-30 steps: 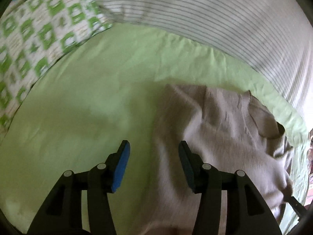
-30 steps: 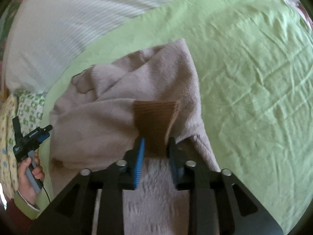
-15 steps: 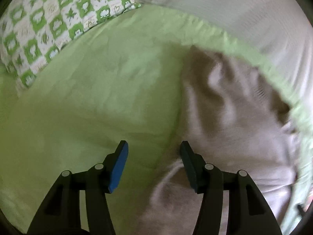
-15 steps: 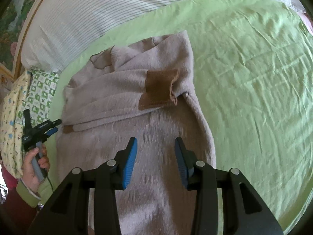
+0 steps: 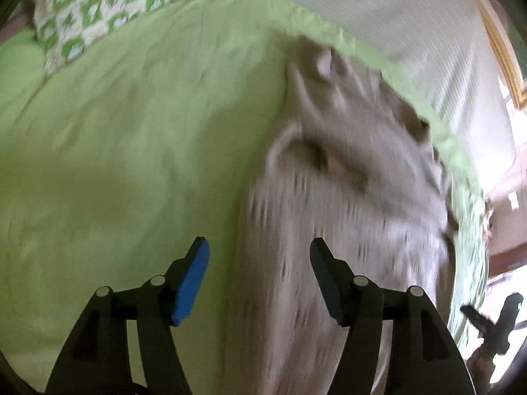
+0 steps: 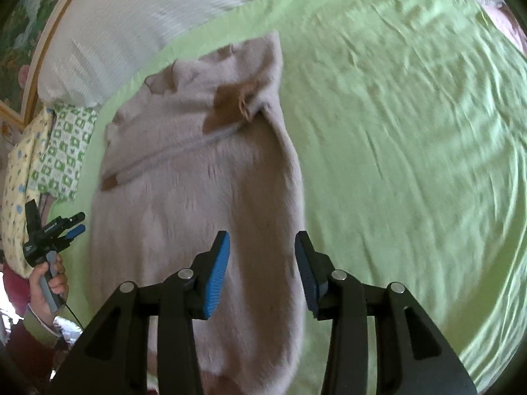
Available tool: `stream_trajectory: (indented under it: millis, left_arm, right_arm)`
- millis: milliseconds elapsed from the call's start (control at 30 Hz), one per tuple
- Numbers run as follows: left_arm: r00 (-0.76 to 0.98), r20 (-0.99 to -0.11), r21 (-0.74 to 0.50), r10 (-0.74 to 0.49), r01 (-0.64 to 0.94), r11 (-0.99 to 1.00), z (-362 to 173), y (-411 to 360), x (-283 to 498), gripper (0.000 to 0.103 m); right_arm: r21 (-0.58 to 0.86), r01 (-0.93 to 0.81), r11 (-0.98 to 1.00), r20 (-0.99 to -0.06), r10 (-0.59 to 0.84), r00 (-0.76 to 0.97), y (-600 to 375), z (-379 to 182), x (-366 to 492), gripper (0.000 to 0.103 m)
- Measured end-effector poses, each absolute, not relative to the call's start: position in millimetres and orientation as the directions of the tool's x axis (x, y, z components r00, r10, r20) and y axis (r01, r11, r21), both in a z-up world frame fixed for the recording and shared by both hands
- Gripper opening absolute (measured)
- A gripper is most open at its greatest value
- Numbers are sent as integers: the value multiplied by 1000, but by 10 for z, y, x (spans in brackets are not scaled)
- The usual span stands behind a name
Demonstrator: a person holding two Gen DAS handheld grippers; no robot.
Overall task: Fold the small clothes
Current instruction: 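Grasp the brown ribbed hem with the left gripper while the right gripper grasps it too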
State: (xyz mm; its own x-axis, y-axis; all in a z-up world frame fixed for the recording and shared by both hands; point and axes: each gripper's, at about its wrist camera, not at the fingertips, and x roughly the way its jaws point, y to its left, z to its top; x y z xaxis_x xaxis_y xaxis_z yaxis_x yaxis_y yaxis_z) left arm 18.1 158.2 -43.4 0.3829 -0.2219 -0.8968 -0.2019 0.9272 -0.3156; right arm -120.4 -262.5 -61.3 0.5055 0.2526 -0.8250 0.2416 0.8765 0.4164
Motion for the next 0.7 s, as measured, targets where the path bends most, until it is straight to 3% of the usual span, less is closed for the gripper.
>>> stream_trajectory:
  millis: [333,700]
  left_arm:
    - [247,-928,-324,-280,-161,932,-680,1426,-1015,70]
    - [186,-926,-355,-329,-128,926,-814,1245,-1581,85]
  right_arm:
    - [484,90,871,-838,431,335,-2326,-994,-1833,46]
    - [572,46,819,-806,550,221,-2080,-1294,-2298,46]
